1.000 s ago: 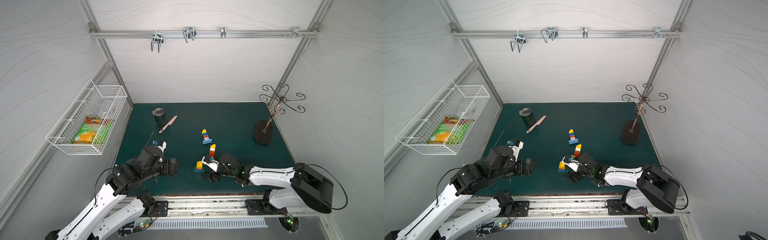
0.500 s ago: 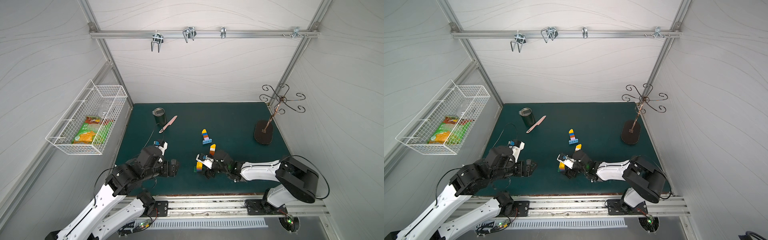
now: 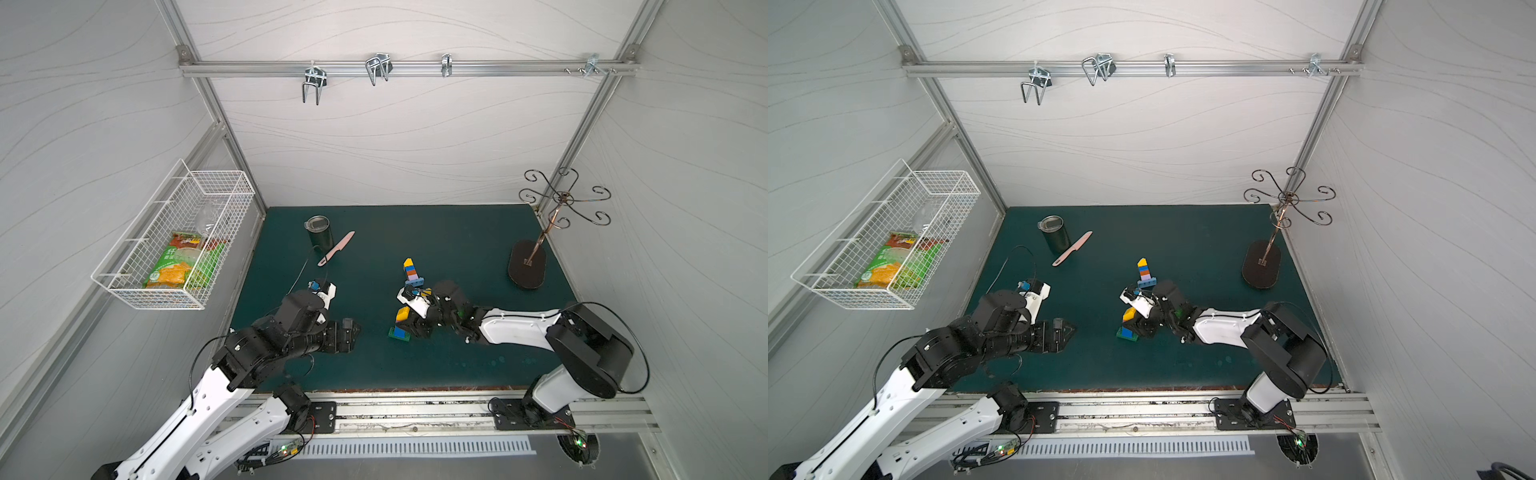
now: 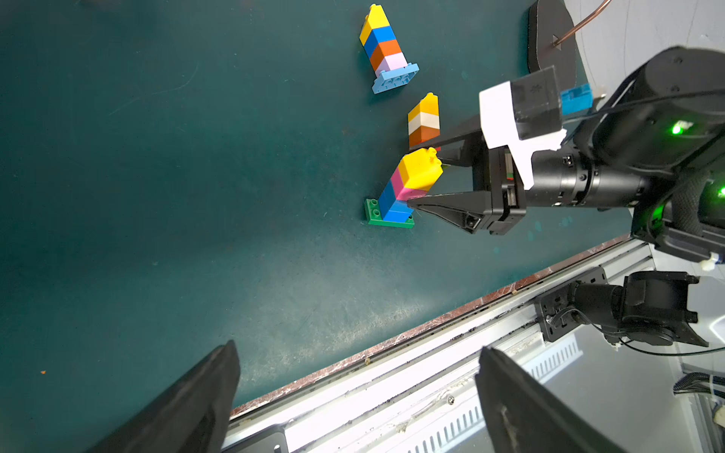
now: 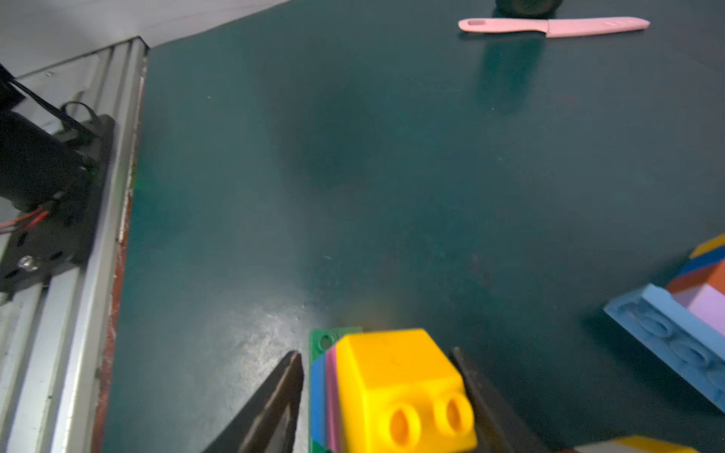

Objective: Assemble the number 1 with lego
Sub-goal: Adjust the lego brick at the center of the board.

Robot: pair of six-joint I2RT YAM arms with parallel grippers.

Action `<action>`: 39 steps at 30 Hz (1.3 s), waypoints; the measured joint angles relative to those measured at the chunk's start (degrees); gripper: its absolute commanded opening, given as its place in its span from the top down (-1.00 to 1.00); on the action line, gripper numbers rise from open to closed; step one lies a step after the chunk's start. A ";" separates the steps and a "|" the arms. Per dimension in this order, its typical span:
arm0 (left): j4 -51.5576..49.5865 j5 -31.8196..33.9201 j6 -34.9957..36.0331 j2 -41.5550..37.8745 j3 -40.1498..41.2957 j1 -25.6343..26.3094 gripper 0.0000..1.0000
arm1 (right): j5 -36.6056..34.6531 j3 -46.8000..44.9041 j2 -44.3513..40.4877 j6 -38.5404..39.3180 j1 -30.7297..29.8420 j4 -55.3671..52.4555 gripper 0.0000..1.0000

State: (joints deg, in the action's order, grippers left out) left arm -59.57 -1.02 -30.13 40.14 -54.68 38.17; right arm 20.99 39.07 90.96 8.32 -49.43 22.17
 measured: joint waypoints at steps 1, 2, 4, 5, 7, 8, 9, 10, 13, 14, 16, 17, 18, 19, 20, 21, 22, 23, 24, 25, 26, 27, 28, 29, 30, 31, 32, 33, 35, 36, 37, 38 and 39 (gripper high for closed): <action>0.02 -0.09 0.00 0.20 0.00 -0.04 -0.99 | 1.29 1.18 0.87 -0.02 0.20 -0.66 -0.15; 0.04 -0.13 0.00 0.31 0.00 -0.04 -0.99 | 2.58 2.19 1.73 -0.15 0.39 -1.29 -0.12; 0.04 -0.17 0.00 0.42 0.02 -0.04 -0.99 | 4.98 3.93 3.50 -0.55 1.03 -2.36 -0.09; 0.04 -0.20 0.02 0.44 0.07 -0.07 -0.99 | 6.05 4.83 4.42 -0.87 1.55 -3.06 -0.08; 0.04 -0.26 0.00 0.46 0.07 -0.07 -0.99 | 7.58 6.36 6.08 -1.25 2.56 -4.33 -0.06; 0.04 -0.28 0.00 0.46 0.07 -0.07 -0.99 | 8.15 7.19 6.93 -1.33 2.91 -5.07 -0.06; 0.04 -0.31 0.02 0.46 0.09 -0.07 -0.99 | 8.57 7.93 7.67 -1.42 3.13 -5.68 -0.06; 0.04 -0.31 0.00 0.46 0.11 -0.09 -0.99 | 8.90 8.70 8.39 -1.44 3.34 -6.40 -0.07; 0.04 -0.35 0.02 0.48 0.17 -0.15 -0.99 | 9.68 10.78 10.21 -1.44 3.58 -8.52 -0.07; 0.07 -0.35 0.02 0.50 0.17 -0.15 -0.99 | 9.88 11.37 10.60 -1.42 3.58 -9.20 -0.07; 0.07 -0.35 0.02 0.50 0.17 -0.24 -0.99 | 10.23 12.20 11.10 -1.42 3.58 -10.12 -0.08; 0.07 -0.35 0.02 0.50 0.17 -0.26 -0.99 | 10.51 12.63 11.37 -1.42 3.58 -10.60 -0.09; 0.07 -0.35 0.02 0.50 0.17 -0.28 -0.99 | 10.71 13.03 11.61 -1.38 3.58 -11.04 -0.11; 0.07 -0.35 0.04 0.50 0.17 -0.28 -0.99 | 10.95 13.55 11.98 -1.36 3.58 -11.56 -0.13; 0.07 -0.37 0.04 0.50 0.17 -0.31 -0.99 | 11.13 14.29 12.44 -1.36 3.58 -12.24 -0.15; 0.07 -0.37 0.04 0.52 0.17 -0.31 -0.99 | 11.30 14.97 12.90 -1.33 3.58 -12.76 -0.18; 0.07 -0.37 0.07 0.52 0.17 -0.33 -0.99 | 11.45 15.93 13.53 -1.33 3.58 -13.55 -0.22; 0.07 -0.42 0.07 0.52 0.17 -0.33 -0.99 | 11.61 16.98 14.19 -1.38 3.58 -14.29 -0.26; 0.07 -0.50 0.09 0.52 0.17 -0.33 -0.99 | 11.80 17.90 14.80 -1.49 3.58 -15.02 -0.28; 0.09 -0.57 0.11 0.52 0.17 -0.33 -0.99 | 12.04 19.17 15.58 -1.49 3.58 -15.89 -0.29; 0.09 -0.68 0.13 0.50 0.17 -0.37 -0.99 | 12.15 20.52 16.46 -1.51 3.58 -16.83 -0.30; 0.09 -0.74 0.15 0.50 0.17 -0.39 -0.99 | 12.24 21.79 17.31 -1.53 3.58 -17.49 -0.31; 0.11 -0.79 0.15 0.50 0.20 -0.42 -0.99 | 12.22 23.21 18.29 -1.55 3.58 -18.27 -0.32; 0.13 -0.83 0.15 0.50 0.20 -0.42 -0.99 | 12.17 24.37 19.15 -1.64 3.58 -18.91 -0.35; 0.20 -0.94 0.15 0.50 0.20 -0.42 -0.99 | 12.07 25.53 20.00 -1.84 3.58 -19.61 -0.37; 0.28 -1.01 0.15 0.50 0.24 -0.42 -0.99 | 11.98 26.49 20.72 -2.05 3.58 -20.24 -0.41; 0.37 -1.11 0.15 0.48 0.26 -0.42 -0.99 | 11.93 27.21 21.24 -2.29 3.61 -20.83 -0.46; 0.46 -1.18 0.15 0.48 0.31 -0.42 -0.99 | 11.82 27.89 21.77 -2.60 3.61 -21.33 -0.51; 0.61 -1.31 0.17 0.48 0.44 -0.42 -0.98 | 11.56 29.55 22.80 -3.02 3.74 -22.71 -0.55; 0.63 -1.38 0.20 0.48 0.48 -0.42 -0.98 | 11.30 30.62 23.39 -3.28 3.80 -23.47 -0.58; 0.61 -1.42 0.20 0.48 0.50 -0.42 -0.98 | 10.95 31.80 23.98 -3.65 3.82 -24.44 -0.69; 0.66 -1.44 0.20 0.48 0.50 -0.42 -0.98 | 10.56 33.00 24.50 -4.02 3.91 -25.40 -0.81; 0.66 -1.49 0.20 0.46 0.50 -0.42 -0.98 | 9.99 34.23 25.05 -4.72 4.00 -26.23 -0.95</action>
State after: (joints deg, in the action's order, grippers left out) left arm -58.92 -2.50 -29.93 40.60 -54.17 37.76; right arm 30.98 73.30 116.01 3.60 -45.43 -4.05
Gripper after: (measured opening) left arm 0.989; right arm 0.879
